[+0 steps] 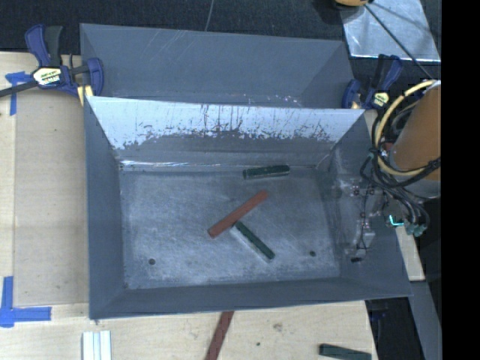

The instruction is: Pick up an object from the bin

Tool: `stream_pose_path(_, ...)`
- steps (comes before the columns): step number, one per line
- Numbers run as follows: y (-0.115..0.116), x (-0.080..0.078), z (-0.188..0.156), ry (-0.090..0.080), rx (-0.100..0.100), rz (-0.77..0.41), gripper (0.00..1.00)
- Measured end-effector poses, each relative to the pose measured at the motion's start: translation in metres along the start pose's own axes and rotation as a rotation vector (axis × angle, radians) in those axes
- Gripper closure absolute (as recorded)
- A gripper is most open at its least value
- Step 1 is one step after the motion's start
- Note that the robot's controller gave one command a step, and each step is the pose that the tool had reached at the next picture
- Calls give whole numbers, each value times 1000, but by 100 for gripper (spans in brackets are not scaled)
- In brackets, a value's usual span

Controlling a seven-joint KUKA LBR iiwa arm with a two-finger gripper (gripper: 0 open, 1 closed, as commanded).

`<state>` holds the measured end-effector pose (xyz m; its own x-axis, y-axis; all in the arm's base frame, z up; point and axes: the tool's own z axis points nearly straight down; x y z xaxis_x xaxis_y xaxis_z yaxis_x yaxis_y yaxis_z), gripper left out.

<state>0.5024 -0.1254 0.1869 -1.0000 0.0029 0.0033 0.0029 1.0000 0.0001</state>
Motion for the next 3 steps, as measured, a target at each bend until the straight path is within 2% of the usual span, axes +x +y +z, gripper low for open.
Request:
stream_pose_path(1,0,-2,-3,-7,1,-3,0)
stream_pose_path(2,52,9,60,-8,1,-25,0)
stream_pose_path(3,76,4,117,-7,1,69,100)
